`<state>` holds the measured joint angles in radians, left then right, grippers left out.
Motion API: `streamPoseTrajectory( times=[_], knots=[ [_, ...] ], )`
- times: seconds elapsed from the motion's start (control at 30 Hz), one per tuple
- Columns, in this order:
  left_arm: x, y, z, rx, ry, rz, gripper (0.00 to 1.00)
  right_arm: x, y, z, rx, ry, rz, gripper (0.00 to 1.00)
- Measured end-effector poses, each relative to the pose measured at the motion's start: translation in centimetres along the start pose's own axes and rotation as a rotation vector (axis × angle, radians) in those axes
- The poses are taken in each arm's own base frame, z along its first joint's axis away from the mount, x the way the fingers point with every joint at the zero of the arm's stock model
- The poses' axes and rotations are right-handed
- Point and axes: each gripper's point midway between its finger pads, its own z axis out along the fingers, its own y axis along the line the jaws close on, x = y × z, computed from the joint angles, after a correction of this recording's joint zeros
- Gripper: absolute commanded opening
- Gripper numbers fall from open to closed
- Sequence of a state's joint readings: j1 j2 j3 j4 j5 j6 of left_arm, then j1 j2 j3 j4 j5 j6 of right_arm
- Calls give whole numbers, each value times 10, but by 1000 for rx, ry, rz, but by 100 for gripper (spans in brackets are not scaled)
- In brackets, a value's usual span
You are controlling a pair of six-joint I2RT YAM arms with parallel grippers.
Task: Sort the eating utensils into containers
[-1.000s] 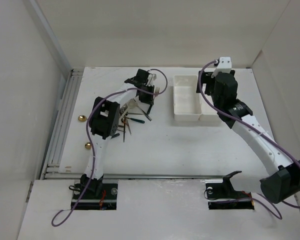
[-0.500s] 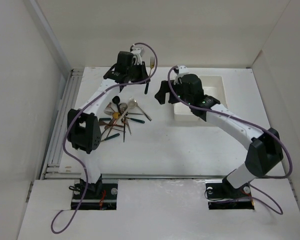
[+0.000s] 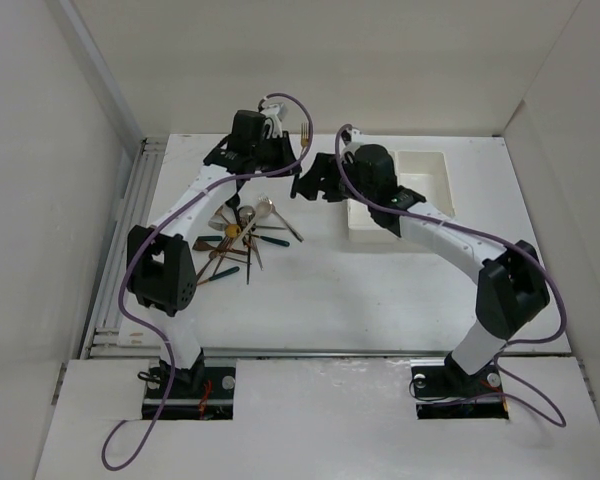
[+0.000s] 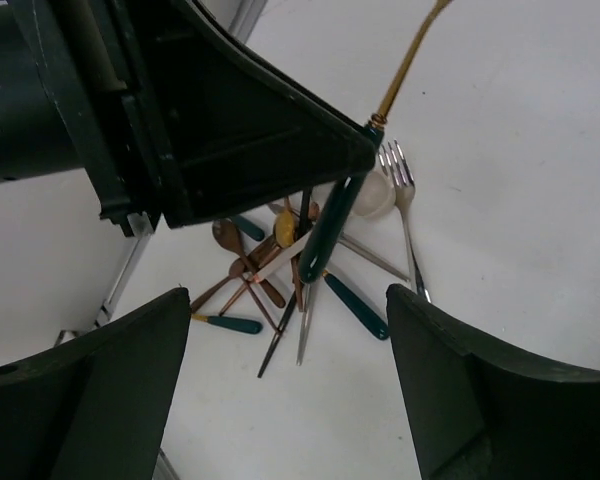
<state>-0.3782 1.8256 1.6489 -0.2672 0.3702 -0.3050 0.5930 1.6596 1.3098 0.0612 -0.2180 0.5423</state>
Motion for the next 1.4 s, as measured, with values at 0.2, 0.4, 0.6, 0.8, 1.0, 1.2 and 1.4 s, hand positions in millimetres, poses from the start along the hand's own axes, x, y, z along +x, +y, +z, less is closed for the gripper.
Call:
streamPoseTrajectory(
  times=[0.2,0.4,0.6,0.8,1.0,1.2,1.4],
  knots=[
    [4,-7,1,10,8,-10,0,8,-7,22,-10,20,42,77],
    [5,-10,2,13,11,-25,0,28,-27,36,25,69,88,73],
    [5,-10,2,12,13,-40,0,18,-24,42,14,46,99,50],
    [8,-4,2,-3,16,-56,0,19,-27,53,-8,49,122,12],
    [13,3,4,-19,22,-73,0,25,-30,60,-38,71,158,1],
    [13,1,5,-6,17,-73,61,20,-34,59,-65,60,183,0],
    [11,7,4,-13,13,-59,96,14,-77,41,41,56,163,0]
  ],
)
